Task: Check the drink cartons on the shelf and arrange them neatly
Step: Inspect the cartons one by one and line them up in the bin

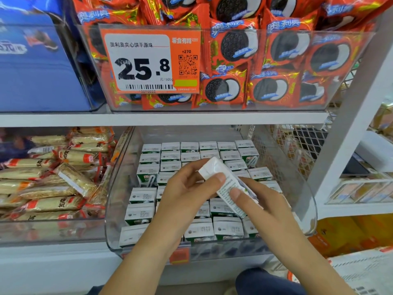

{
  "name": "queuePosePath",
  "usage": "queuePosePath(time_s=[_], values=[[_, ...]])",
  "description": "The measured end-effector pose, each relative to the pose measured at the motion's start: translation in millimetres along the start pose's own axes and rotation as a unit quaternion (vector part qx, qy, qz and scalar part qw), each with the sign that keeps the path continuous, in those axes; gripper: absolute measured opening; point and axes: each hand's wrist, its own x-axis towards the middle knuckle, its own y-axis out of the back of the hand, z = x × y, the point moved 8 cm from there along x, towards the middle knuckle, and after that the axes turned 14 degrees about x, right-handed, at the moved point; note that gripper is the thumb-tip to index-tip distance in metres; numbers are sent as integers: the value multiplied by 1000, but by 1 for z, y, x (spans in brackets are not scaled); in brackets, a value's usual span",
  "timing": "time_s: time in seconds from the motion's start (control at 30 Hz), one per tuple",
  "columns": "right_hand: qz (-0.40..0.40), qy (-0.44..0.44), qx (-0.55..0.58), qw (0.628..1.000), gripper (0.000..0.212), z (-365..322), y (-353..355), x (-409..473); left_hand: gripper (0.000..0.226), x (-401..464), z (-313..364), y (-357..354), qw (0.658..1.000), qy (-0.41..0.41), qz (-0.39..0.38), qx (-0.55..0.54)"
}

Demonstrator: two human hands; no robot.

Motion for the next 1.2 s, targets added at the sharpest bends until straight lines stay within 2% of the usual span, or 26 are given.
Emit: queuePosePath(time_s=[0.13, 0.3, 0.37, 0.43, 0.53, 0.67, 0.83, 0.97, 1.07, 1.2], values=[[11, -25, 56, 998, 24, 4, 0, 4, 48, 2, -3, 1, 999, 17, 4, -41], [27, -78, 145, 986, 46, 11, 10, 7, 20, 4, -4, 3, 992, 17, -8, -125], [33, -88, 187, 978, 48, 11, 11, 5, 23, 4, -4, 2, 992, 16, -24, -127], [57, -78, 210, 973, 47, 8, 16, 4, 37, 4, -3, 2, 995, 15, -45, -91], [104, -41, 188, 976, 41, 0, 28, 2, 55, 4, -6, -1, 997, 22, -68, 31], [154, 16, 138, 978, 39, -11, 37, -2, 58, 2, -16, -12, 988, 40, -103, 105], [111, 116, 20, 987, 51, -32, 25, -9, 55, -2, -22, -32, 972, 23, -178, 153], [59, 144, -16, 988, 63, -35, 16, -11, 60, 2, -24, -33, 971, 4, -161, 177], [27, 153, -30, 987, 70, -33, 10, -11, 62, 6, -23, -29, 969, -30, -119, 214], [11, 161, -41, 986, 76, -29, 7, -12, 67, 8, -21, -28, 966, -52, -82, 239]])
